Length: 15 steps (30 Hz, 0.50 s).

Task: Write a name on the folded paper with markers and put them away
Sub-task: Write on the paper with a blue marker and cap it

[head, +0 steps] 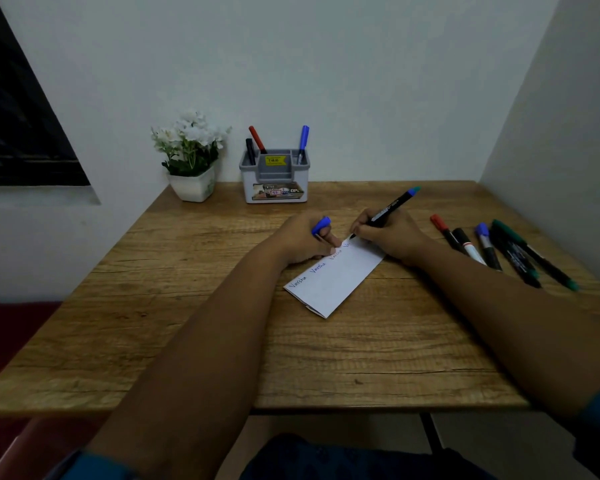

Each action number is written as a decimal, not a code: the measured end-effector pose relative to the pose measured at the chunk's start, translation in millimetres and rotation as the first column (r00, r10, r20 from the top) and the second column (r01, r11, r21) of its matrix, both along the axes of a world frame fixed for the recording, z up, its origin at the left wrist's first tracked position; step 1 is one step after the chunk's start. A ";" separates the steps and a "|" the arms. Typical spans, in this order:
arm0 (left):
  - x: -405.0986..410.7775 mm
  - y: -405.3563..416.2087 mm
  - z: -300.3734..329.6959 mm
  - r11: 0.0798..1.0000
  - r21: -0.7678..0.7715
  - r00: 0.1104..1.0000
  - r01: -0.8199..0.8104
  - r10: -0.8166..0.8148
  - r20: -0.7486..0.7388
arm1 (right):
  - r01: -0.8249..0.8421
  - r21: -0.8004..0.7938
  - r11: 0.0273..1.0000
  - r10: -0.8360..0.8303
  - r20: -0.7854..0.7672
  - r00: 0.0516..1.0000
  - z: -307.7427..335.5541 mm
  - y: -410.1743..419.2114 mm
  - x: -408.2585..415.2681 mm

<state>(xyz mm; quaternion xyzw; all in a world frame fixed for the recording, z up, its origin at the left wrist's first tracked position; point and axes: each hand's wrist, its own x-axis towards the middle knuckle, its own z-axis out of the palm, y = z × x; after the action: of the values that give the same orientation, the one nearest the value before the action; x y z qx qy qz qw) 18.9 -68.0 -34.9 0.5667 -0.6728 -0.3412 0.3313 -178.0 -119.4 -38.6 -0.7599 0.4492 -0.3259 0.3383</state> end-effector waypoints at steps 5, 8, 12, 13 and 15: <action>1.8 -1.8 -3.0 1.000 -0.006 0.999 0.025 -0.025 -0.026 | -0.035 0.132 0.991 0.005 0.221 0.975 1.5 -3.6 -3.1; 0.4 -1.2 -3.4 0.999 -0.033 0.999 0.031 -0.030 0.030 | -0.100 0.130 0.986 0.093 0.062 0.994 5.9 -4.3 -6.3; 1.1 -4.7 -3.0 0.998 -0.054 0.992 0.015 -0.008 0.127 | -0.014 0.012 1.000 0.014 0.029 0.999 -0.8 -8.1 -5.2; 1.1 -5.4 -3.1 0.999 -0.047 0.991 0.013 -0.007 0.134 | -0.002 -0.009 1.000 0.002 0.016 1.000 -2.3 -8.3 -5.2; 0.5 -5.0 -2.9 0.999 -0.032 0.990 0.016 -0.012 0.144 | -0.004 -0.029 1.000 0.004 -0.008 1.000 -4.0 -8.0 -5.3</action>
<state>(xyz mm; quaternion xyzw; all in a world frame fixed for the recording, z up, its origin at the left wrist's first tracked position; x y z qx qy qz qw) 19.3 -73.0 -37.9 0.5795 -0.7044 -0.2909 0.2889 -183.3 -127.4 -42.7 -0.7670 0.4442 -0.3288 0.3261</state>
